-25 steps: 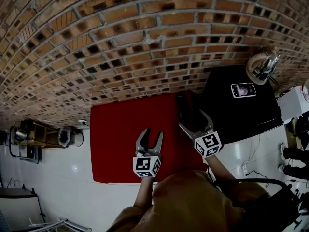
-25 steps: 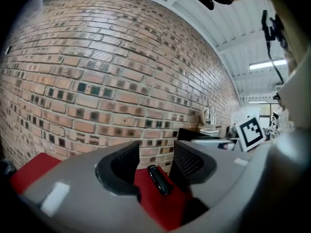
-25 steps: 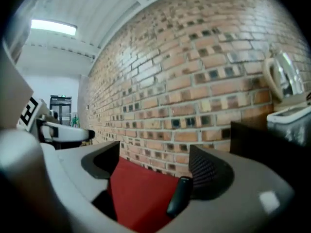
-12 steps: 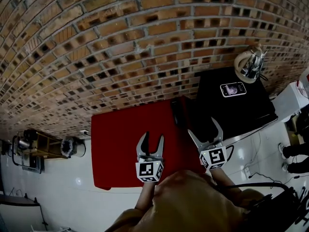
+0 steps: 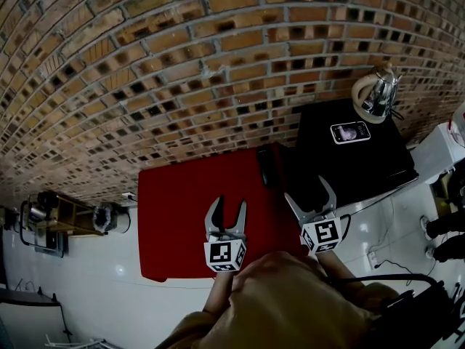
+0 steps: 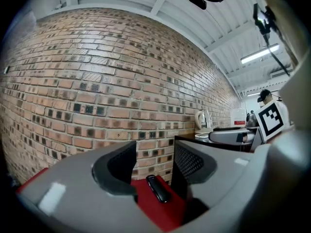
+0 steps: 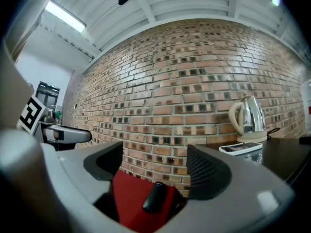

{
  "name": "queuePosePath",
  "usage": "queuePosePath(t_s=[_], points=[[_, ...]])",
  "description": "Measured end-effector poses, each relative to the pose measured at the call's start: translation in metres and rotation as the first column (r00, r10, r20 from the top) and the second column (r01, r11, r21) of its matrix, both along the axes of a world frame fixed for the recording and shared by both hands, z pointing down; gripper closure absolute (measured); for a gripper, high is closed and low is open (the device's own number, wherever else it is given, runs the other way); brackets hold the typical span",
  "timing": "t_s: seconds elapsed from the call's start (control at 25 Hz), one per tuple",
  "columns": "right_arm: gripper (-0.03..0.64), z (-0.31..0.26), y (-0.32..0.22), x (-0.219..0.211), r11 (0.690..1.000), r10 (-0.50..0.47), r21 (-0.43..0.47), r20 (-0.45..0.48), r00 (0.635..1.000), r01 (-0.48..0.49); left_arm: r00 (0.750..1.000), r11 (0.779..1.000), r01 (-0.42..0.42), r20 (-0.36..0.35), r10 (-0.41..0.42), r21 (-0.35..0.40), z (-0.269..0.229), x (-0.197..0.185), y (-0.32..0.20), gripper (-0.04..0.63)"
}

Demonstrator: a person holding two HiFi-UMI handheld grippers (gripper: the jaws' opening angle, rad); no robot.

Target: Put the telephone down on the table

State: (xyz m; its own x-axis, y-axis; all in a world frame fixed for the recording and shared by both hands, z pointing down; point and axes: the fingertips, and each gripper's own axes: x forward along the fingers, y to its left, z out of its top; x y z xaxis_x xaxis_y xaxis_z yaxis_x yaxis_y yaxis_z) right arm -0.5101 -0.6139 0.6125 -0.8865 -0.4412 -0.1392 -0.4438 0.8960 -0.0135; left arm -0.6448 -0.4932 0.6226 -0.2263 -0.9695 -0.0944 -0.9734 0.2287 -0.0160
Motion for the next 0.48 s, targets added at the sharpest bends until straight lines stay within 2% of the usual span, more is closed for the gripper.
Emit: queuePosePath(t_s=[0.28,0.48], points=[[0.215,0.006,-0.003,-0.001,1.0,-0.013,-0.007,-0.013,1.0,0.013,1.0,1.0,-0.002,-0.001,0.002,0.004,0.001,0.007,0.001,0.37],[0.216,-0.005,-0.001,-0.005,1.0,-0.014,0.005,0.016,1.0,0.014,1.0,1.0,0.009,0.016,-0.009,0.012,-0.005,0.002,0.001,0.37]])
